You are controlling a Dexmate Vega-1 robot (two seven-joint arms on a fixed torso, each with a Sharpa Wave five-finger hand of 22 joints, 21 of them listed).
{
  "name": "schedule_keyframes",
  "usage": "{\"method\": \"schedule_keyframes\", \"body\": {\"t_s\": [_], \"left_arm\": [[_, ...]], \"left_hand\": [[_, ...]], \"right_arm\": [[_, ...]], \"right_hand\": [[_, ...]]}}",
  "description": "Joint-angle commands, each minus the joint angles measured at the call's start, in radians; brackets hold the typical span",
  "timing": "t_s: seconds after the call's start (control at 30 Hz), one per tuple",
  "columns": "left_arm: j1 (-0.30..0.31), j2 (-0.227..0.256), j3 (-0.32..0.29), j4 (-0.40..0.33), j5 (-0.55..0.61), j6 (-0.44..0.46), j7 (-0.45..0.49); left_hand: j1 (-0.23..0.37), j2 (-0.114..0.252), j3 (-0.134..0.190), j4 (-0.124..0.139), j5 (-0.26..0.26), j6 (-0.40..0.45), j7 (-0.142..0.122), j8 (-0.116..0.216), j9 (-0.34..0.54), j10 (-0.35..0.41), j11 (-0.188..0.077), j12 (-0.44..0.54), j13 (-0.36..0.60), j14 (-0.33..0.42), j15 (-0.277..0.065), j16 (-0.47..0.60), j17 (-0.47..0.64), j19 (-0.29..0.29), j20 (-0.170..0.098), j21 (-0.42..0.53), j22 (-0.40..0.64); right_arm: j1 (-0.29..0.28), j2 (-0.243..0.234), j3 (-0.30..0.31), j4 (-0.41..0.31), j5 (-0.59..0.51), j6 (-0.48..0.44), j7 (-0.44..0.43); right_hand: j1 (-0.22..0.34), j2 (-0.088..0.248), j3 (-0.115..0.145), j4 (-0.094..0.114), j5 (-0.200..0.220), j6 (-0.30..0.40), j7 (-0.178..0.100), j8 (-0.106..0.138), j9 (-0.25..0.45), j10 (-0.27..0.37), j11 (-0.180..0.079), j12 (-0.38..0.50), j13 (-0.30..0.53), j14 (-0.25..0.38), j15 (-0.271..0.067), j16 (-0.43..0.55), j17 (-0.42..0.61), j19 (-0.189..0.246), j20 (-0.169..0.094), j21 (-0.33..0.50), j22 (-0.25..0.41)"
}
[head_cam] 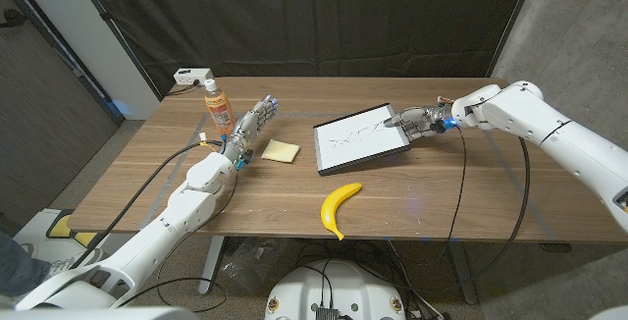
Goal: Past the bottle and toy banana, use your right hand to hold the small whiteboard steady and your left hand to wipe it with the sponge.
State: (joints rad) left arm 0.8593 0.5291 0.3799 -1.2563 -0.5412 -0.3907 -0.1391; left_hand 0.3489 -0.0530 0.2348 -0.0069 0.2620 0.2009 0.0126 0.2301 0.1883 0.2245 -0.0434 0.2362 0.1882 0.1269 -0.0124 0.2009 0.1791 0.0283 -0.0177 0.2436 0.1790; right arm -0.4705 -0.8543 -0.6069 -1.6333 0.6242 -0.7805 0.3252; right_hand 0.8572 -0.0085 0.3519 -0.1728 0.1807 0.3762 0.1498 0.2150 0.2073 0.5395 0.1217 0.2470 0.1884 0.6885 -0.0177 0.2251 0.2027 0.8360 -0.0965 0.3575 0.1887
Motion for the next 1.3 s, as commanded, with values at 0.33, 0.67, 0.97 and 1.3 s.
{"method": "schedule_keyframes", "body": {"t_s": [0.33, 0.67, 0.97, 1.3], "left_arm": [[-0.002, -0.001, 0.002, -0.008, -0.006, 0.018, 0.002], [0.002, -0.005, 0.001, -0.009, -0.009, 0.012, 0.006], [0.009, -0.005, -0.001, -0.014, -0.011, 0.013, 0.009], [0.014, 0.011, 0.003, -0.036, 0.011, 0.030, 0.029]], "left_hand": [[0.011, 0.004, 0.000, 0.005, -0.005, 0.017, -0.004, 0.005, 0.003, 0.012, 0.008, -0.004, 0.006, 0.008, -0.002, 0.001, 0.005, 0.004, 0.007, -0.006, 0.004], [0.012, 0.007, 0.000, 0.006, -0.008, 0.022, -0.004, 0.004, 0.003, 0.015, 0.007, -0.004, 0.006, 0.010, -0.001, 0.000, 0.005, 0.002, 0.008, -0.009, 0.004], [0.013, 0.011, -0.001, 0.007, -0.010, 0.026, -0.005, 0.003, 0.003, 0.011, 0.005, -0.008, 0.006, 0.010, -0.002, -0.001, 0.005, 0.002, 0.009, -0.011, 0.004], [0.015, 0.013, -0.001, 0.008, -0.012, 0.029, -0.004, 0.003, 0.004, 0.016, 0.004, -0.008, 0.007, 0.012, -0.004, -0.002, 0.005, 0.002, 0.009, -0.013, 0.004]], "right_arm": [[-0.035, 0.013, 0.035, -0.056, 0.010, 0.009, -0.063], [-0.036, 0.005, 0.022, -0.098, -0.014, 0.008, -0.090], [-0.040, 0.010, 0.025, -0.106, -0.014, -0.002, -0.112], [-0.063, 0.014, 0.051, -0.144, 0.000, -0.046, -0.187]], "right_hand": [[0.066, 0.042, -0.017, 0.028, -0.006, 0.174, -0.038, 0.053, 0.015, 0.227, -0.082, 0.088, 0.014, 0.263, -0.112, 0.053, 0.035, 0.173, -0.128, 0.131, 0.037], [0.137, 0.075, -0.023, 0.020, -0.006, 0.408, -0.158, 0.125, 0.048, 0.513, -0.214, 0.190, 0.048, 0.517, -0.197, 0.117, 0.090, 0.271, -0.134, 0.311, 0.121], [0.212, 0.106, 0.003, 0.009, -0.002, 0.482, -0.171, 0.154, 0.069, 0.555, -0.226, 0.207, 0.069, 0.550, -0.202, 0.135, 0.121, 0.259, -0.134, 0.356, 0.154], [0.272, 0.125, 0.022, 0.003, -0.001, 0.538, -0.179, 0.172, 0.081, 0.612, -0.235, 0.217, 0.059, 0.601, -0.206, 0.155, 0.141, 0.280, -0.134, 0.393, 0.157]]}}
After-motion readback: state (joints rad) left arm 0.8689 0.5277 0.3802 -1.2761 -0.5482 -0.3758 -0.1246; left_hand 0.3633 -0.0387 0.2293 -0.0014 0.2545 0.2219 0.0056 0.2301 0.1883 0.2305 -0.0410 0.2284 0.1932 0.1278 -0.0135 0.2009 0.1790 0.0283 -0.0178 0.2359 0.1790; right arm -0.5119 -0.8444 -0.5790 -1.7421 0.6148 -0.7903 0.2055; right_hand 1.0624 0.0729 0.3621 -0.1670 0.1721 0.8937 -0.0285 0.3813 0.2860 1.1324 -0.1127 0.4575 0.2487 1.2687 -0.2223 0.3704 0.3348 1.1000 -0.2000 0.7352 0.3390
